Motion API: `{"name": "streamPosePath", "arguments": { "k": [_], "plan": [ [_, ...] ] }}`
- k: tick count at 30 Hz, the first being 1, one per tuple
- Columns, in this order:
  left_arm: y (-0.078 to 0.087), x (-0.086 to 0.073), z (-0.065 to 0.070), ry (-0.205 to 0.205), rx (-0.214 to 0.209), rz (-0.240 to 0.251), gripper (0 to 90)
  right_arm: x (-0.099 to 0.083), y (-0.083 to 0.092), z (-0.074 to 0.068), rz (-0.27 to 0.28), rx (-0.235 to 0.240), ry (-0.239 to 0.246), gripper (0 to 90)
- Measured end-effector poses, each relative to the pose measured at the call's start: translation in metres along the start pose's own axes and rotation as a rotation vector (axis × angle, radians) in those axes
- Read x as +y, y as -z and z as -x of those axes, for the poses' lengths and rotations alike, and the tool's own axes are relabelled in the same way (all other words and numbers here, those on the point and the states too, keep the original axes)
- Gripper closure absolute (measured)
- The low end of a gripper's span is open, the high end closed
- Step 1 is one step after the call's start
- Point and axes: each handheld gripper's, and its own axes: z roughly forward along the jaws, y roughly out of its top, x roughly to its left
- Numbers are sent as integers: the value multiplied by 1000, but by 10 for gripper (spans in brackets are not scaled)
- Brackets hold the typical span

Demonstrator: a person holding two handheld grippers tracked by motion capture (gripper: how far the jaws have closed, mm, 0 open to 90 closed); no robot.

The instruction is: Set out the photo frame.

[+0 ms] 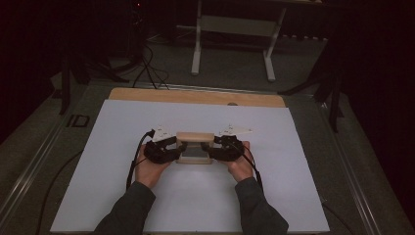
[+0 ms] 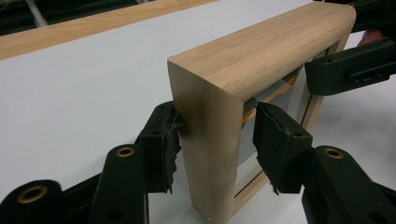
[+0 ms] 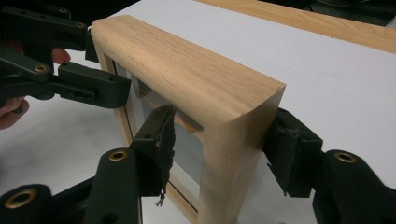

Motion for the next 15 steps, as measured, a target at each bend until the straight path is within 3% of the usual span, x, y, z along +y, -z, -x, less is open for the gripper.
{"name": "streamPosePath", "arguments": {
  "k": [15],
  "plan": [
    [-6, -10, -1, 14, -5, -44, 512, -8, -2, 2, -33, -9, -5, 464]
  ]
}}
